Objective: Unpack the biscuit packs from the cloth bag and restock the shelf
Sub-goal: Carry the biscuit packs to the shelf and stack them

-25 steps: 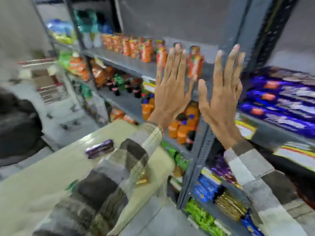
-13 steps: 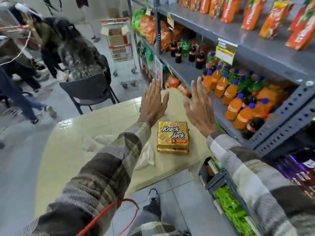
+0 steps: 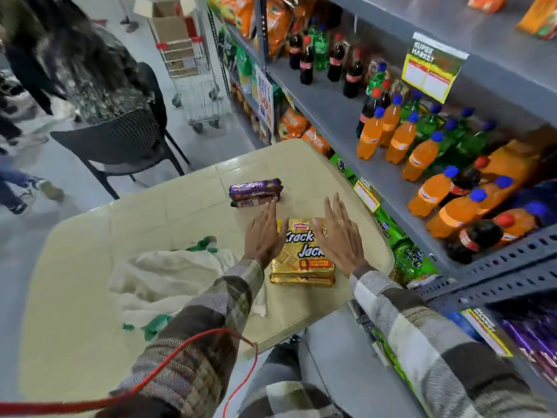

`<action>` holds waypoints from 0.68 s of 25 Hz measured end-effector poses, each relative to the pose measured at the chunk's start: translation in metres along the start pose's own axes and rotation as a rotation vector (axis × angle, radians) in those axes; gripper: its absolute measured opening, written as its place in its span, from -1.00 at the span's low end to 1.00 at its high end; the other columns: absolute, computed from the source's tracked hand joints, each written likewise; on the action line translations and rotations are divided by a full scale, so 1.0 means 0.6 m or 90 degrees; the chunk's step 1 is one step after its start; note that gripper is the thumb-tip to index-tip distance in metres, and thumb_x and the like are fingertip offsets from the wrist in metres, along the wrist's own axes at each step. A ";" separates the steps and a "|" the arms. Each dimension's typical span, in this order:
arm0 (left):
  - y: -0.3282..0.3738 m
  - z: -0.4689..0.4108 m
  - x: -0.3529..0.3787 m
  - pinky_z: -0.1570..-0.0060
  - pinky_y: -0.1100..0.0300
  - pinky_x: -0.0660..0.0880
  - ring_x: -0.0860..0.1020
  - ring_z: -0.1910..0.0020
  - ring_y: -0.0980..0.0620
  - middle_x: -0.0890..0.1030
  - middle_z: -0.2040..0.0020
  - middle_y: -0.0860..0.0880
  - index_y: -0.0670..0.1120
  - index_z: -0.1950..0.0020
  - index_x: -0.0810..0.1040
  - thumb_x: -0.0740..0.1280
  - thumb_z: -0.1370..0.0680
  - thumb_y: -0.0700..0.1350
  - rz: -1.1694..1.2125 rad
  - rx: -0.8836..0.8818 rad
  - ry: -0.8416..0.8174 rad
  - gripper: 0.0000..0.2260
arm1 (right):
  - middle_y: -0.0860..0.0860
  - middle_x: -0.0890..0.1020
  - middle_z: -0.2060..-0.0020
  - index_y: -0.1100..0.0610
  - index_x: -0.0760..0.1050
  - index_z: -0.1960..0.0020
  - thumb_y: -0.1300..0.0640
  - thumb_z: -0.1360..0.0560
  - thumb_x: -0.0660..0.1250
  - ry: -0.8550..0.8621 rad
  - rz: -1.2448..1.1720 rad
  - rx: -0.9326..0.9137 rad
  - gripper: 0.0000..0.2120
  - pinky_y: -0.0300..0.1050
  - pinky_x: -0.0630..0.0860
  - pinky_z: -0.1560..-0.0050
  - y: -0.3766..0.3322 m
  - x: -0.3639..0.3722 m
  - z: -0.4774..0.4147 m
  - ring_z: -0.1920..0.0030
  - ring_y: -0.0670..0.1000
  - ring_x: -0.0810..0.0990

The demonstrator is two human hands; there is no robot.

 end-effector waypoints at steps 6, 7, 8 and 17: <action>-0.107 -0.040 0.158 -0.41 -0.09 0.32 0.37 -0.43 -0.19 0.34 -0.49 -0.20 -0.17 -0.52 0.18 0.04 -0.66 0.17 0.151 -0.145 -0.156 -0.45 | 0.05 -0.03 -0.62 0.06 -0.05 -0.61 -0.21 -0.63 0.00 -0.150 -0.044 0.169 -0.35 0.15 0.35 -0.37 0.097 0.148 -0.020 -0.55 0.12 0.19; -0.114 -0.044 0.180 -0.36 -0.09 0.37 0.42 -0.37 -0.20 0.41 -0.41 -0.20 -0.16 -0.45 0.25 0.07 -0.66 0.14 0.217 -0.150 -0.173 -0.51 | 0.05 -0.01 -0.61 0.05 -0.06 -0.61 -0.23 -0.62 0.00 -0.182 -0.067 0.215 -0.34 0.17 0.34 -0.37 0.115 0.175 -0.016 -0.53 0.15 0.22; -0.115 -0.044 0.195 -0.34 -0.06 0.39 0.46 -0.32 -0.18 0.47 -0.35 -0.17 -0.15 -0.41 0.31 0.09 -0.66 0.10 0.282 -0.149 -0.183 -0.58 | 0.06 0.01 -0.61 0.03 -0.09 -0.61 -0.26 -0.61 -0.01 -0.211 -0.098 0.265 -0.32 0.20 0.33 -0.37 0.131 0.200 -0.007 -0.51 0.18 0.26; -0.160 -0.012 0.256 -0.22 0.00 0.40 0.52 -0.19 -0.18 0.54 -0.18 -0.12 -0.14 -0.28 0.44 0.02 -0.63 0.26 0.448 -0.435 -0.157 -0.48 | 0.12 0.59 -0.28 0.04 0.43 -0.41 -0.41 -0.50 0.09 -0.181 -0.580 0.553 -0.31 0.00 0.43 -0.34 0.179 0.283 0.033 -0.27 0.15 0.55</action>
Point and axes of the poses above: each hand's wrist, its own z-axis away from the middle knuckle, its own x-axis out of the palm, y = z × x, the point moved 10 cm from there along -z, towards the middle knuckle
